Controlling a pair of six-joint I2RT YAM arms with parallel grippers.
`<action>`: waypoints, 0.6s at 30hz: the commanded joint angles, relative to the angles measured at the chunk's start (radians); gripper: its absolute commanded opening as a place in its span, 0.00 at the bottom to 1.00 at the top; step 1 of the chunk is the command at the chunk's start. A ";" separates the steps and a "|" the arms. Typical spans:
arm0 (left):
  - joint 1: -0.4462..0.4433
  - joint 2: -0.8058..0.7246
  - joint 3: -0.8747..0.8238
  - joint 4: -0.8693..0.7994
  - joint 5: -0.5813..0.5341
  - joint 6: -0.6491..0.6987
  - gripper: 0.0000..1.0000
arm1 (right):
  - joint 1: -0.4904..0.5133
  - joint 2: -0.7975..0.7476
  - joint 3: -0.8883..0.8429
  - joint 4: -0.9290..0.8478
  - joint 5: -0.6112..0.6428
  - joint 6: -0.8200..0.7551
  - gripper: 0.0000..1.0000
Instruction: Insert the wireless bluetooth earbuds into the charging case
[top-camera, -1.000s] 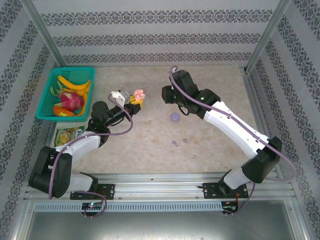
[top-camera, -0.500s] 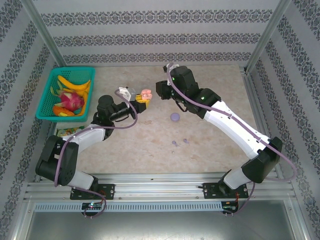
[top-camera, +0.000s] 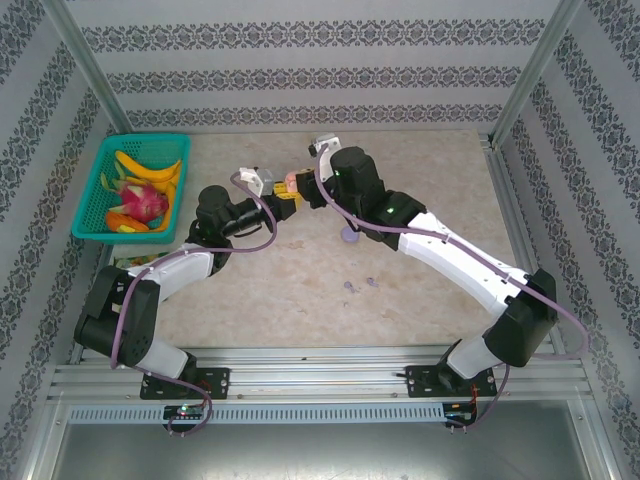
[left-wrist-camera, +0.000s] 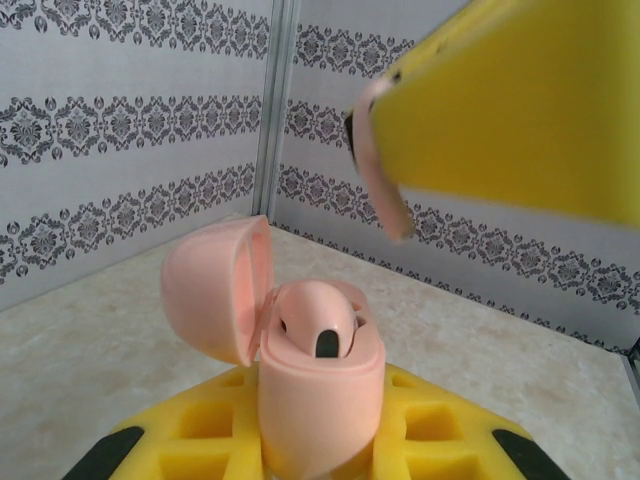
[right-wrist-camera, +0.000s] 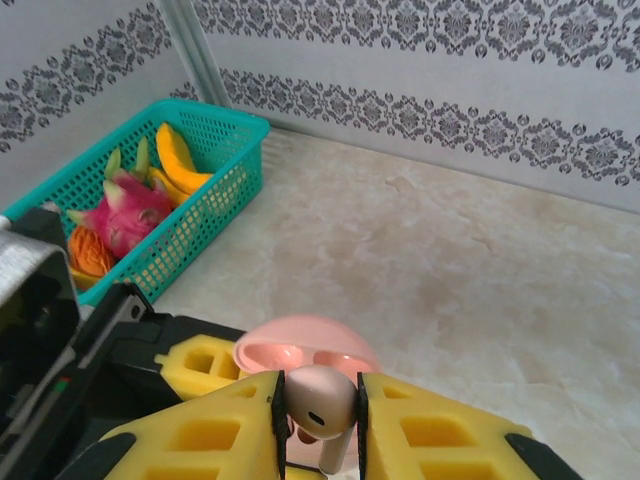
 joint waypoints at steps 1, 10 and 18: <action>-0.009 0.009 0.036 0.065 0.017 -0.025 0.00 | -0.006 -0.036 -0.045 0.122 0.002 -0.013 0.26; -0.011 0.010 0.041 0.060 0.017 -0.027 0.00 | -0.033 -0.038 -0.094 0.178 -0.035 0.066 0.26; -0.016 0.011 0.041 0.052 0.014 -0.028 0.00 | -0.070 -0.066 -0.105 0.205 -0.089 0.118 0.26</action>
